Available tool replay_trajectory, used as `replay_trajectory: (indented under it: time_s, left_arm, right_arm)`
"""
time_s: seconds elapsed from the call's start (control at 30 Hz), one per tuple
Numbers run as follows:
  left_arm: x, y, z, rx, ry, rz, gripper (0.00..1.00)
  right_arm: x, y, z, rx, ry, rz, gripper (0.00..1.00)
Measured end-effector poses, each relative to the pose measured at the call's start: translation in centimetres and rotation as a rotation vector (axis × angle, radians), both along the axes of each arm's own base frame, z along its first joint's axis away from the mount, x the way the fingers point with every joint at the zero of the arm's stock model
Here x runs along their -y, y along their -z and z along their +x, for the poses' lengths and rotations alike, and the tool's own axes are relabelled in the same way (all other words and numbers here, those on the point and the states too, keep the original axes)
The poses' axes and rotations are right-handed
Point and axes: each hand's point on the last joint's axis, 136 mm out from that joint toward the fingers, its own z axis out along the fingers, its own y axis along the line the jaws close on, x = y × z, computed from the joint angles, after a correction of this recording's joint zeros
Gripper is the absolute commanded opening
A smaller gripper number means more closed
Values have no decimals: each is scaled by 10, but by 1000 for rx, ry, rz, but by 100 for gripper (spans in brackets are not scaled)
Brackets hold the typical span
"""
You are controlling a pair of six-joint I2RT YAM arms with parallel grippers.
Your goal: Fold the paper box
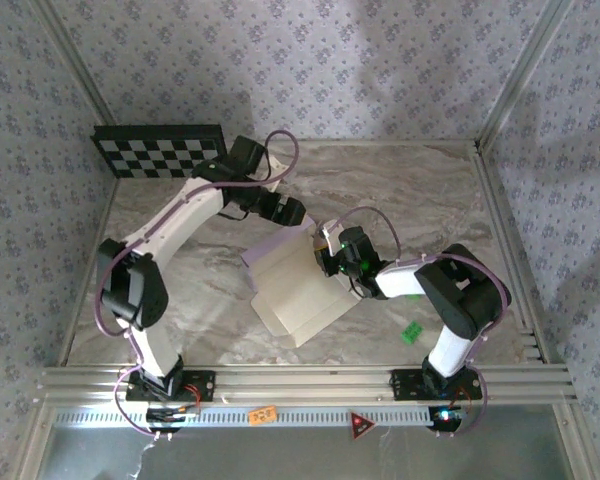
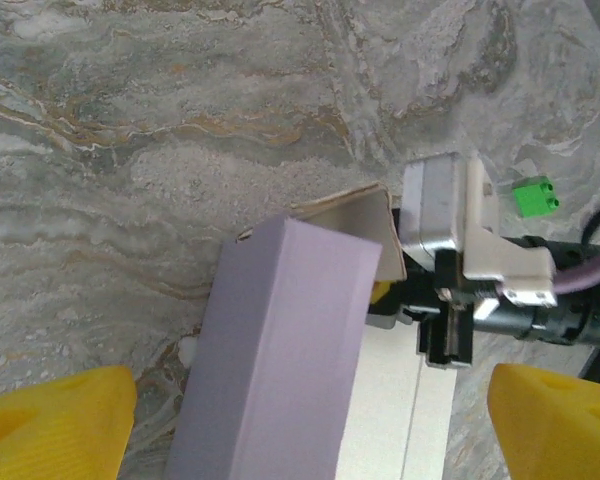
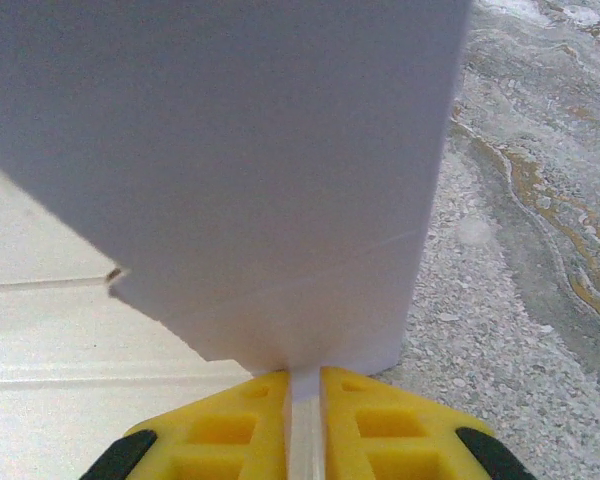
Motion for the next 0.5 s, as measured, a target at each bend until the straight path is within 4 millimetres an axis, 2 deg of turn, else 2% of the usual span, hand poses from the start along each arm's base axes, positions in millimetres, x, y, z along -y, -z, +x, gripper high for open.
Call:
replay_trajectory:
  time_s: [0.27, 0.5]
  left_arm:
    - [24, 28, 20, -43, -37, 58, 93]
    - [50, 30, 21, -42, -53, 82, 94]
  right_arm:
    - [-1, 1, 0, -4, -6, 4, 14]
    - [-1, 1, 0, -2, -9, 8, 14]
